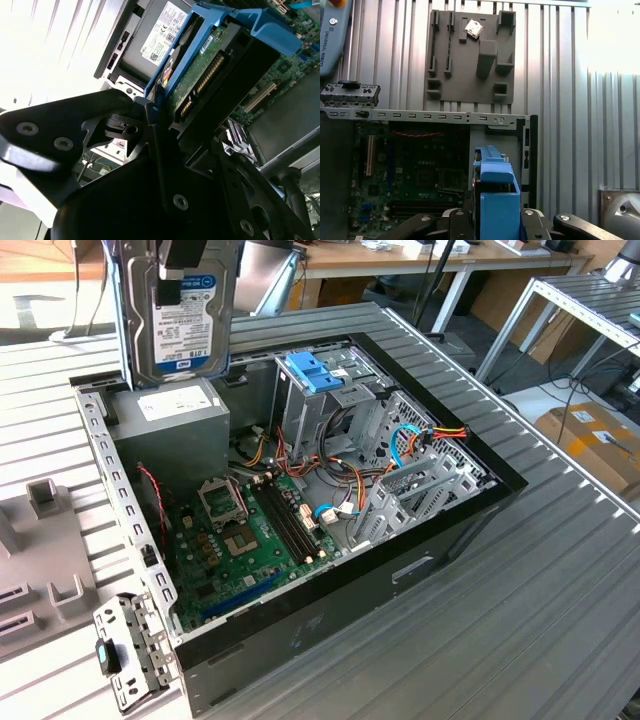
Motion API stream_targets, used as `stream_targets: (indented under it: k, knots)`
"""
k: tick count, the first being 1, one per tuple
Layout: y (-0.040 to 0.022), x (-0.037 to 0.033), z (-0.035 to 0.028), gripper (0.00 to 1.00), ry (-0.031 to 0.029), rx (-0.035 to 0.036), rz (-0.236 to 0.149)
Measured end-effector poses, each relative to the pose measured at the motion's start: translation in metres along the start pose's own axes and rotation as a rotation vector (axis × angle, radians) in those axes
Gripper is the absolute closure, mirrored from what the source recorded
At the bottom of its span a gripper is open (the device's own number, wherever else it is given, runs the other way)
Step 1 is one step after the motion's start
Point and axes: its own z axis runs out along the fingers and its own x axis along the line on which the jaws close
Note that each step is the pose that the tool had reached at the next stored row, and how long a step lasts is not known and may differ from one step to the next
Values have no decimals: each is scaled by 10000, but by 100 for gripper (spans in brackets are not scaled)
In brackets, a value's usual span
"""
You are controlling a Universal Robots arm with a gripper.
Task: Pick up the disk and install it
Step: 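Pick up the disk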
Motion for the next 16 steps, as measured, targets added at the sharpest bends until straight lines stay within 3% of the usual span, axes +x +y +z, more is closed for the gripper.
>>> stream_targets:
  k: [3,7,16]
  knots:
    - [0,23,0,64,0,0,0]
    - [-9,213,-1,64,0,0,0]
    - [-17,272,0,64,0,0,0]
